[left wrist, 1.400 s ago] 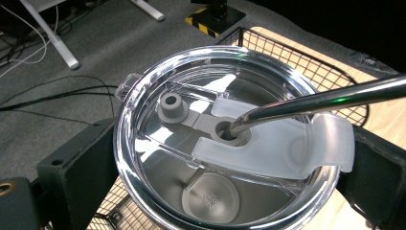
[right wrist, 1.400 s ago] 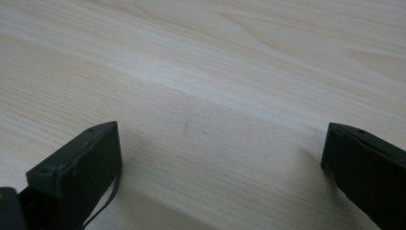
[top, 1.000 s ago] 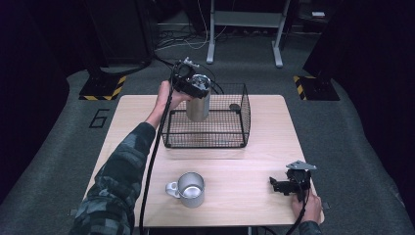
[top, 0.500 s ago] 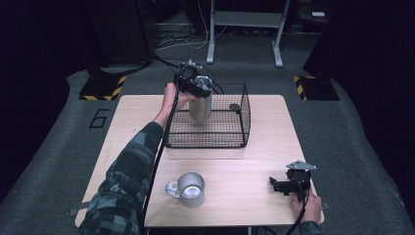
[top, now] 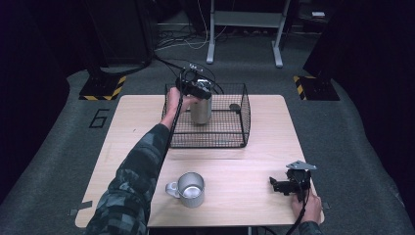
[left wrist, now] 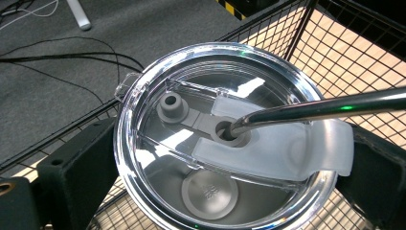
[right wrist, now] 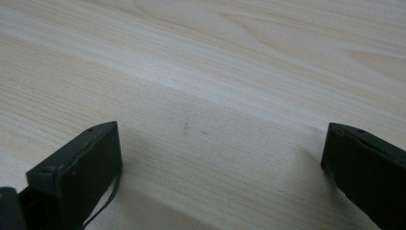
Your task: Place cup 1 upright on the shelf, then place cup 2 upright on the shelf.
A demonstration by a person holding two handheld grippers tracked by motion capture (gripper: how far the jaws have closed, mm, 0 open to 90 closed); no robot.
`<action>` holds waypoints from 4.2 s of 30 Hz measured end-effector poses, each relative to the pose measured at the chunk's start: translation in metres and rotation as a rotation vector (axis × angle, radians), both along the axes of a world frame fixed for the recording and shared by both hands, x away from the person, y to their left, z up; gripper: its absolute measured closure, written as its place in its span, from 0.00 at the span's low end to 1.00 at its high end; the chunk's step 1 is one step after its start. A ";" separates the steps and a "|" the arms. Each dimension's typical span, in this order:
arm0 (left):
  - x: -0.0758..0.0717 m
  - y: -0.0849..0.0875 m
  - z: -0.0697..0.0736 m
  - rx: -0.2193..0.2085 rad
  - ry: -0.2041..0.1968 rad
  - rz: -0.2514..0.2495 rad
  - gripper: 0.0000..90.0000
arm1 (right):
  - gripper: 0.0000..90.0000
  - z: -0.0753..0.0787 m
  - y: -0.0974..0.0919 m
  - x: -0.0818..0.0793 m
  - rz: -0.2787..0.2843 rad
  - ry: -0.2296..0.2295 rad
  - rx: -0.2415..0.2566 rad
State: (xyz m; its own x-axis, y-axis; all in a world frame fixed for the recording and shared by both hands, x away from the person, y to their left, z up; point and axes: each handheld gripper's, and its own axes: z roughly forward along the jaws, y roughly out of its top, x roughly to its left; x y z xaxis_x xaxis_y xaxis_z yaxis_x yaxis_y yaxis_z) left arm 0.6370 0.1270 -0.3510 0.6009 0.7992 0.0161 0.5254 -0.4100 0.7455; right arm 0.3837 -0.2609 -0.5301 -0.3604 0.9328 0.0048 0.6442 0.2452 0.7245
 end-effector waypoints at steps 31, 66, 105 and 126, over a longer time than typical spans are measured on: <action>-0.002 -0.002 -0.023 -0.021 0.029 0.036 0.05 | 0.00 0.000 0.000 0.000 0.002 0.001 -0.001; -0.094 0.034 0.026 -0.045 -0.044 -0.094 0.03 | 0.00 0.000 0.000 0.000 0.005 -0.001 -0.002; -0.213 0.077 -0.016 -0.017 -0.083 -0.155 0.00 | 0.00 0.000 0.000 0.000 0.005 -0.001 -0.002; -0.266 0.066 -0.034 -0.013 -0.029 -0.253 0.00 | 0.00 0.000 0.000 0.000 0.005 -0.001 -0.002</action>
